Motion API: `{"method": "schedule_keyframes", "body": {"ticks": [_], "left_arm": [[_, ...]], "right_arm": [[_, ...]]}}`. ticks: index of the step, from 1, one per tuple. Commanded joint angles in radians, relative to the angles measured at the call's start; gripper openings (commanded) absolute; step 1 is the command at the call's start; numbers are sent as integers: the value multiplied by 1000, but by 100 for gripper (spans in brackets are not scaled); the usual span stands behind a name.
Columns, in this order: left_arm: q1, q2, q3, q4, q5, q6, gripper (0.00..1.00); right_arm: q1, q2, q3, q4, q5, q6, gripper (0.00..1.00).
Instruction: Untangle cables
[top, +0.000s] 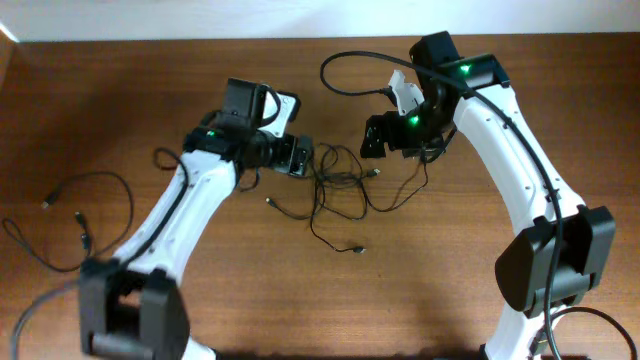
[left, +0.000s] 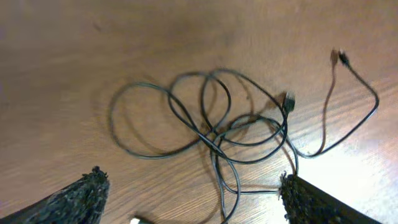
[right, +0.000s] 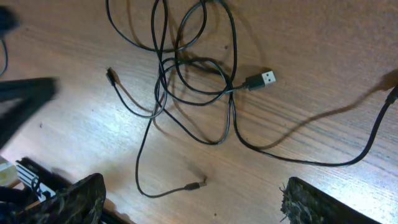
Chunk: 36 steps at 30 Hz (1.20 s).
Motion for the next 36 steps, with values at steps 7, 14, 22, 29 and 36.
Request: {"method": "schedule_keyframes", "body": {"ticks": [7, 14, 22, 29, 36], "left_arm": [[2, 225, 3, 171, 107, -368, 68], [-32, 313, 3, 256, 107, -416, 65], [-39, 340, 3, 229, 51, -418, 48], [-69, 381, 3, 248, 35, -418, 39], [-72, 382, 3, 250, 0, -418, 11]], "right_arm": [[-2, 5, -8, -1, 8, 4, 92], [-2, 5, -7, -4, 9, 3, 92], [-2, 5, -8, -4, 9, 3, 92], [-2, 5, -8, -4, 9, 3, 92], [-2, 5, -7, -4, 9, 3, 92]]}}
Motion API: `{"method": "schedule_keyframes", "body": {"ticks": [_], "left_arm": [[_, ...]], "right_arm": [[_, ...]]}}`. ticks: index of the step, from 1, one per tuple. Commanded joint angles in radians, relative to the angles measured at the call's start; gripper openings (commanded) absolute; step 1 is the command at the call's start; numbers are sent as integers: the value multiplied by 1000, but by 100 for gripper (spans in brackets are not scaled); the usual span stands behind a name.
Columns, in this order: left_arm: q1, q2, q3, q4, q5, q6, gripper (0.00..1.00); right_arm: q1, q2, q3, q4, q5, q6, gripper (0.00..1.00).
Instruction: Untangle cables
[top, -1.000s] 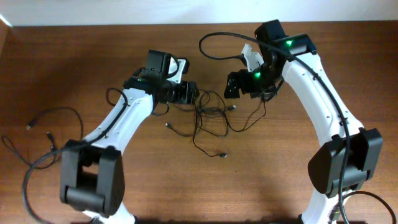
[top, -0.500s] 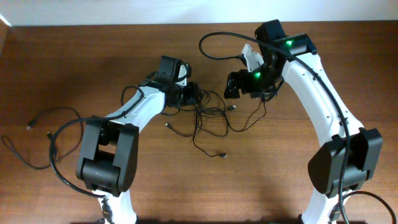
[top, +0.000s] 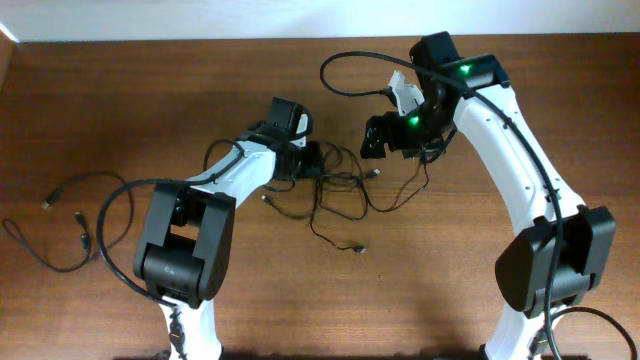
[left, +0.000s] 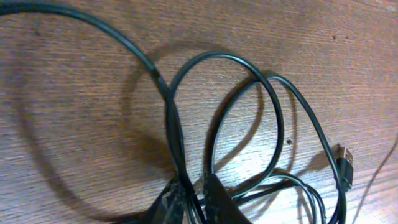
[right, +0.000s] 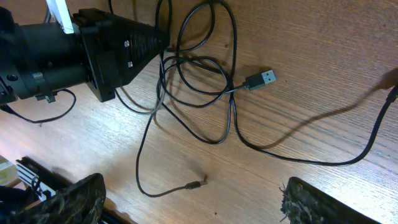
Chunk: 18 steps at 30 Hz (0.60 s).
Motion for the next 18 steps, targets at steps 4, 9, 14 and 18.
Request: {"method": "schedule_keyframes", "body": {"ticks": [4, 9, 14, 18], "left_arm": [[-16, 13, 1, 25, -40, 5, 21], [-42, 26, 1, 32, -69, 5, 0], [-42, 26, 1, 32, -68, 6, 0], [-42, 26, 1, 25, -68, 11, 0]], "right_arm": [[-2, 5, -8, -1, 9, 3, 92], [-2, 5, -8, -2, 9, 2, 92], [-2, 5, -8, -2, 8, 3, 92], [-27, -22, -7, -42, 2, -1, 93]]}}
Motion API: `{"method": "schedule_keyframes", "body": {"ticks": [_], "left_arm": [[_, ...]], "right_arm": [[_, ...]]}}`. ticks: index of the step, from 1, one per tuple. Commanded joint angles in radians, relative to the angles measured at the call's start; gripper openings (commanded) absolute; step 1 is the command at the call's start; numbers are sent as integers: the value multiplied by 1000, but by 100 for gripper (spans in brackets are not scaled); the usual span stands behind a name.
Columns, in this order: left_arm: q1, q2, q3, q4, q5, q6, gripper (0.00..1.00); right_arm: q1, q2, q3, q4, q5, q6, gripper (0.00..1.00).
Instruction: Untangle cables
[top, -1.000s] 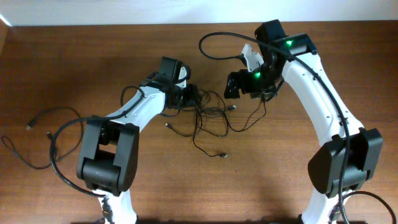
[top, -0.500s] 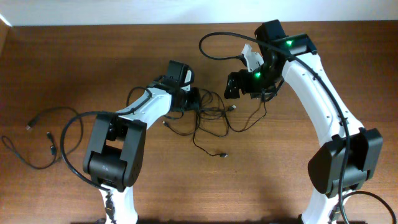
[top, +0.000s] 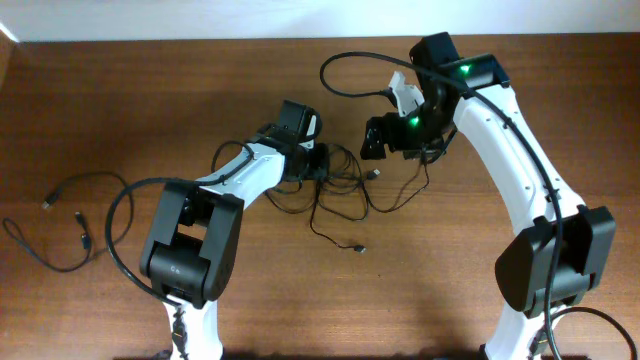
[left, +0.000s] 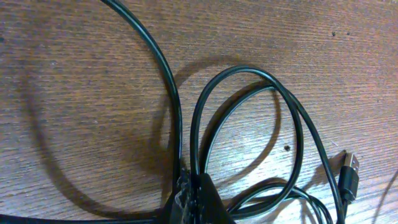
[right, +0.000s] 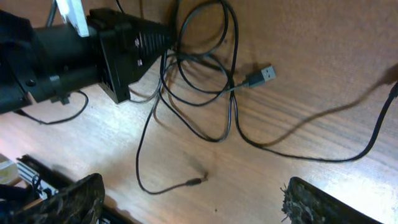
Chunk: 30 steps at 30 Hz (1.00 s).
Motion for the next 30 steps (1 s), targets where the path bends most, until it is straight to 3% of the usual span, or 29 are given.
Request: {"method": "schedule_keyframes", "body": {"ticks": [1, 7, 10, 13, 21, 24, 26, 30], "left_arm": [[-1, 15, 1, -8, -15, 17, 0], [0, 15, 1, -9, -15, 21, 0], [0, 15, 1, -8, -15, 21, 0], [0, 15, 1, -9, -15, 21, 0], [0, 15, 1, -9, -15, 40, 0], [0, 7, 9, -9, 3, 62, 0], [2, -20, 41, -23, 87, 148, 0], [2, -130, 168, -222, 118, 274, 0]], "right_arm": [[-58, -65, -7, -34, -19, -1, 92], [-311, -425, -7, -191, -44, -26, 96], [-389, -503, -8, -265, -43, -51, 97], [-391, -509, -42, -273, -45, -53, 97], [-391, -516, -531, 23, -117, -46, 96], [-391, -515, -566, 40, -117, -46, 96], [-391, -515, -566, 56, -128, -46, 96], [-391, -515, -566, 79, -127, -47, 97]]}}
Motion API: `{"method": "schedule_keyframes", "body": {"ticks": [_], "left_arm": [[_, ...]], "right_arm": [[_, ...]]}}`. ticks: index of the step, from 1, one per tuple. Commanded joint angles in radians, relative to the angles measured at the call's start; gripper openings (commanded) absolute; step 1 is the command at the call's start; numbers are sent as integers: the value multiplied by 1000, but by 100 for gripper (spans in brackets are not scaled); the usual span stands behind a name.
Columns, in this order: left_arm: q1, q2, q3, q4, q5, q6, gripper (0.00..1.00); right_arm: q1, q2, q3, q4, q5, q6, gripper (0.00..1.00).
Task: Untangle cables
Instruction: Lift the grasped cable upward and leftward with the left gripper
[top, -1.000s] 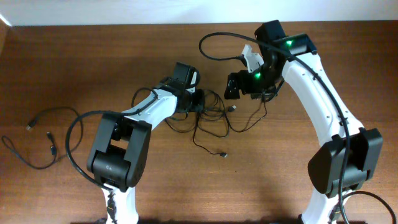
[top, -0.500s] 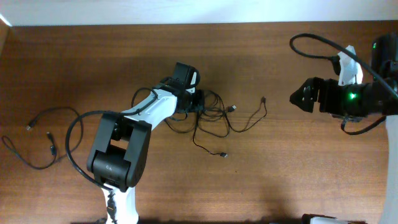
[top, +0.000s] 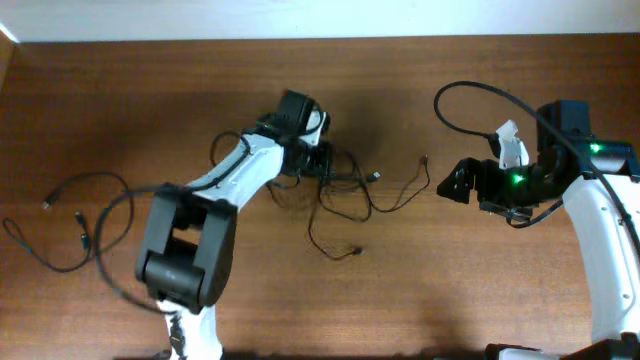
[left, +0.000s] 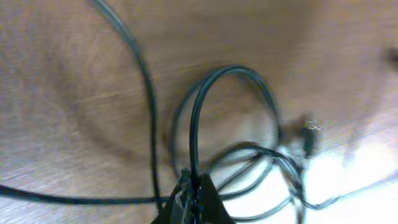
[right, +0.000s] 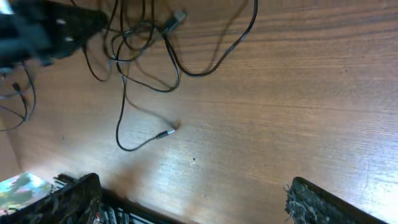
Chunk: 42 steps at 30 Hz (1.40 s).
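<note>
A tangle of thin black cables (top: 345, 188) lies on the wooden table just past centre. My left gripper (top: 322, 165) is at the tangle's left edge, shut on one cable loop (left: 205, 93) that rises from between the fingertips (left: 200, 198); that wrist view is blurred. A USB plug (top: 374, 176) sticks out of the tangle's right side, and it shows again as the plug (right: 178, 15). My right gripper (top: 455, 182) hangs open far to the right of the tangle, and the gripper (right: 196, 205) has only bare wood between its fingers.
A separate loose cable (top: 75, 215) with small plugs lies at the table's left edge. A thin strand ending in a jack (top: 350, 250) trails toward the front from the tangle. The right arm's own supply cable (top: 480, 95) arcs above it.
My right arm has moved from just right of the tangle to the table's right side, still open. My left gripper stays shut on the cable loop, whose strands have shifted slightly.
At first my left gripper was open, above and to the left of the tangle, with the right gripper open over its right side. Then the left fingers were down around a cable loop, then shut on it. Now it still holds, and the right arm stands farther right.
</note>
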Motion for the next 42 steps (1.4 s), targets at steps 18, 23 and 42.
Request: {"method": "schedule_keyframes", "body": {"ticks": [18, 23, 42], "left_arm": [[43, -206, 486, -425, 255, 522, 0], [204, -238, 525, -327, 771, 518, 0], [399, -684, 526, -245, 268, 36, 0]], "right_arm": [[-5, -8, -5, 42, -25, -8, 97], [-5, -8, -5, 42, -25, -8, 97], [346, 83, -5, 476, -39, 462, 96]]}}
